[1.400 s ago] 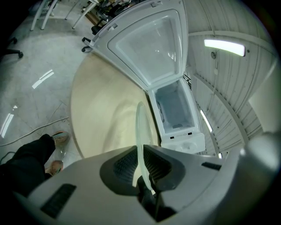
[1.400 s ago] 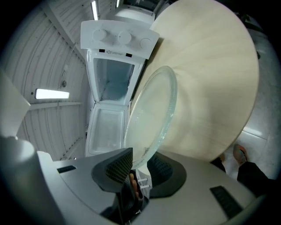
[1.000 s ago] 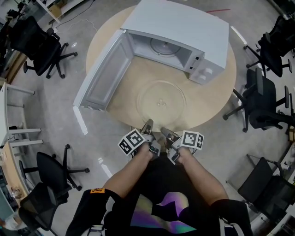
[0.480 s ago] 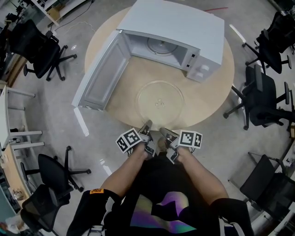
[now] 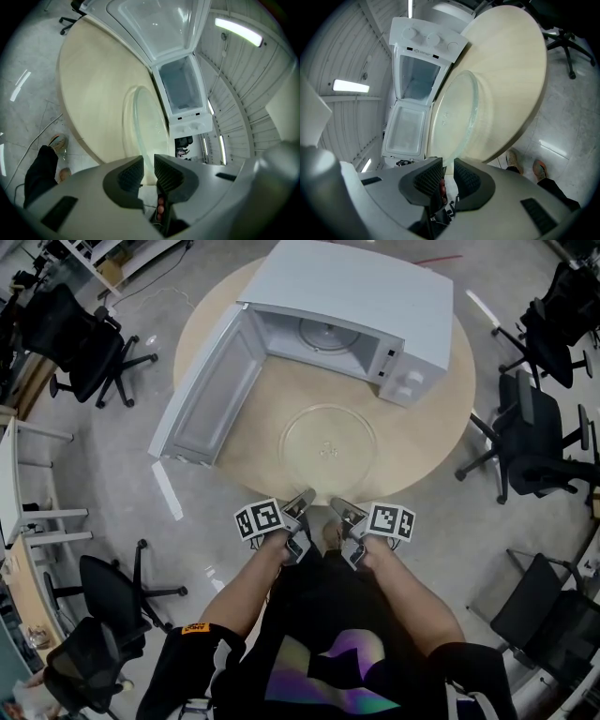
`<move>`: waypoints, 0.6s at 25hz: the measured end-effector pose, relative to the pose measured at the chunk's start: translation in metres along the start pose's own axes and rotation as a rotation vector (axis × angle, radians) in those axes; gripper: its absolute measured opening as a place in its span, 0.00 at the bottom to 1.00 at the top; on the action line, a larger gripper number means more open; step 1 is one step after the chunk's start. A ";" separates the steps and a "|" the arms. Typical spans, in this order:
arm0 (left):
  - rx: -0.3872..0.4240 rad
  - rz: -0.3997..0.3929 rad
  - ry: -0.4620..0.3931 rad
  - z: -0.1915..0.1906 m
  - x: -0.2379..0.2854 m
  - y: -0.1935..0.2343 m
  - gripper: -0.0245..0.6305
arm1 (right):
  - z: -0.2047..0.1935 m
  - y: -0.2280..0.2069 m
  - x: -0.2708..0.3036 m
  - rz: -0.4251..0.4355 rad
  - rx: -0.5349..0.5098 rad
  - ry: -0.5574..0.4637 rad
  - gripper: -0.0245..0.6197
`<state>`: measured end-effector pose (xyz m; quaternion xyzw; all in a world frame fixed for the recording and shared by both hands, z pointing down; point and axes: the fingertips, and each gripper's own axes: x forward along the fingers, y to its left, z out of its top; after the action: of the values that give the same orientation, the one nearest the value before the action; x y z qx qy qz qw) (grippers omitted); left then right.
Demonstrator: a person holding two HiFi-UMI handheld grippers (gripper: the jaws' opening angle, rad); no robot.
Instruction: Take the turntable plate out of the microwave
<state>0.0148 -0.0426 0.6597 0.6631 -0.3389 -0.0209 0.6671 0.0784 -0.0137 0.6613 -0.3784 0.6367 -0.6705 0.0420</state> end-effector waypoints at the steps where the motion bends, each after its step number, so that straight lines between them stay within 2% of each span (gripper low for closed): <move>1: 0.004 0.000 0.011 -0.001 0.000 0.000 0.19 | 0.000 -0.001 0.000 -0.004 0.003 -0.001 0.17; 7: 0.001 0.010 0.031 -0.008 -0.001 0.001 0.19 | 0.001 -0.005 0.000 -0.034 0.012 -0.001 0.17; 11: 0.006 -0.003 0.073 -0.019 -0.004 0.001 0.19 | 0.008 -0.006 0.000 -0.043 0.007 -0.019 0.17; 15: 0.009 -0.013 0.077 -0.027 -0.007 0.000 0.19 | 0.008 -0.007 -0.002 -0.051 0.010 -0.006 0.17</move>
<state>0.0225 -0.0163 0.6594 0.6686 -0.3089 0.0016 0.6765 0.0870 -0.0179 0.6655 -0.3963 0.6235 -0.6734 0.0288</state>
